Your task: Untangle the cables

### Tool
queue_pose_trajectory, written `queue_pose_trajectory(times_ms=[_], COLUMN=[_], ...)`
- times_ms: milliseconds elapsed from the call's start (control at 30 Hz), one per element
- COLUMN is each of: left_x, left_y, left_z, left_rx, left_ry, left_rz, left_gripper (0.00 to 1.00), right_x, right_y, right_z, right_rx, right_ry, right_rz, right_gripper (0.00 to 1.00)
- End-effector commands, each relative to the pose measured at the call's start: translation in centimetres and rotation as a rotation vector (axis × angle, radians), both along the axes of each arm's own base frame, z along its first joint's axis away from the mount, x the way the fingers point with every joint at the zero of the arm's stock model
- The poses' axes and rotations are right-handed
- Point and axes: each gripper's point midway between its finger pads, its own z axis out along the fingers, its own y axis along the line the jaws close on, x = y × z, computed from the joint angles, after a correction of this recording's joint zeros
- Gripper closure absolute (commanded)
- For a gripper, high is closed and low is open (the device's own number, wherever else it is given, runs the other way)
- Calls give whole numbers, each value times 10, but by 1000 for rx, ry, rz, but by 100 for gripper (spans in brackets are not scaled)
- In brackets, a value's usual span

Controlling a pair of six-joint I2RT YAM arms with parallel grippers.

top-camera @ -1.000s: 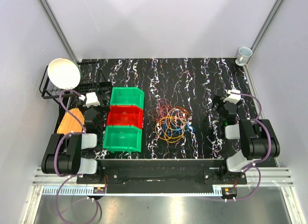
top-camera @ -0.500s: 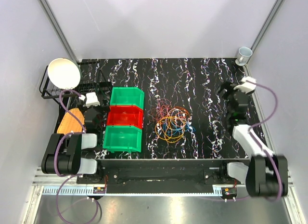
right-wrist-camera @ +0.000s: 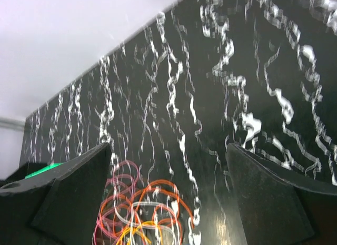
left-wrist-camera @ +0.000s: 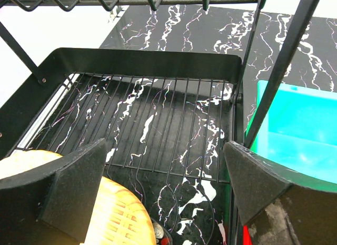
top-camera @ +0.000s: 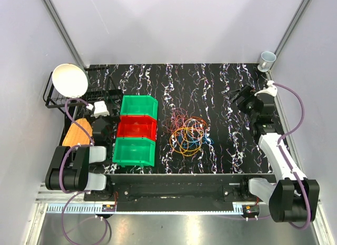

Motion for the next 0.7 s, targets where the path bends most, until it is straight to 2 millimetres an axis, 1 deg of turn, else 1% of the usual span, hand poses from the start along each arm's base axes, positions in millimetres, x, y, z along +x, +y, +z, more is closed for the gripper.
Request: queue_pose_trajectory(times_ms=[0, 33, 67, 100, 133, 167, 200, 233, 267, 300, 333, 367, 400, 433, 467, 500, 533, 567, 600, 633, 667], left_x=[0, -6, -9, -11, -13, -15, -16, -17, -20, -23, -29, -34, -37, -44, -49, -54, -61, -66, -70, -77, -81], left_y=[-16, -13, -12, -12, -12, -12, -13, -14, -14, -15, -16, -18, -19, -20, -19, -18, -17, -17, -18, -18, -18], left_z=[17, 16, 27, 30, 25, 35, 36, 28, 36, 37, 27, 38, 39, 30, 41, 43, 33, 45, 45, 40, 48], left_rx=[-29, -33, -36, -38, -36, -38, -60, -73, -79, -97, -107, -117, -130, -130, -133, -149, -160, -173, -194, -204, -219], left_ry=[-90, -94, -127, -132, -100, -120, -114, -60, -69, -63, -27, -63, -64, -17, -45, -38, 20, -5, 4, 53, 36], left_rz=[-79, -60, -54, -54, -55, -56, -55, -54, -55, -57, -60, -68, -72, -72, -69, -58, -41, -41, -36, -30, -25], left_gripper=[1, 1, 1, 1, 1, 1, 1, 1, 1, 1, 1, 1, 1, 1, 1, 1, 1, 1, 1, 1, 1], right_x=[1, -2, -1, -2, -3, -4, -5, -5, -7, -8, -8, -9, -11, -12, -14, -16, -18, -20, -23, -24, -28], right_y=[16, 16, 15, 15, 14, 13, 13, 12, 12, 13, 13, 13, 13, 14, 14, 15, 15, 16, 17, 16, 14], right_z=[8, 1, 0, 1, 2, 5, 6, 7, 9, 10, 10, 12, 12, 12, 15, 13, 13, 15, 14, 14, 15], right_rx=[61, 60, 56, 50, 45, 43, 41, 40, 42, 44, 46, 49, 49, 52, 52, 56, 59, 61, 68, 70, 70], right_ry=[45, 81, 89, 93, 91, 85, 87, 85, 81, 82, 85, 84, 88, 89, 84, 92, 94, 92, 97, 99, 99], right_rz=[67, 66, 64, 66, 62, 60, 56, 53, 52, 55, 54, 53, 55, 59, 60, 61, 64, 67, 68, 59, 51], right_gripper=[5, 5, 5, 6, 6, 6, 6, 5, 6, 6, 6, 6, 6, 6, 6, 6, 6, 6, 6, 7, 7])
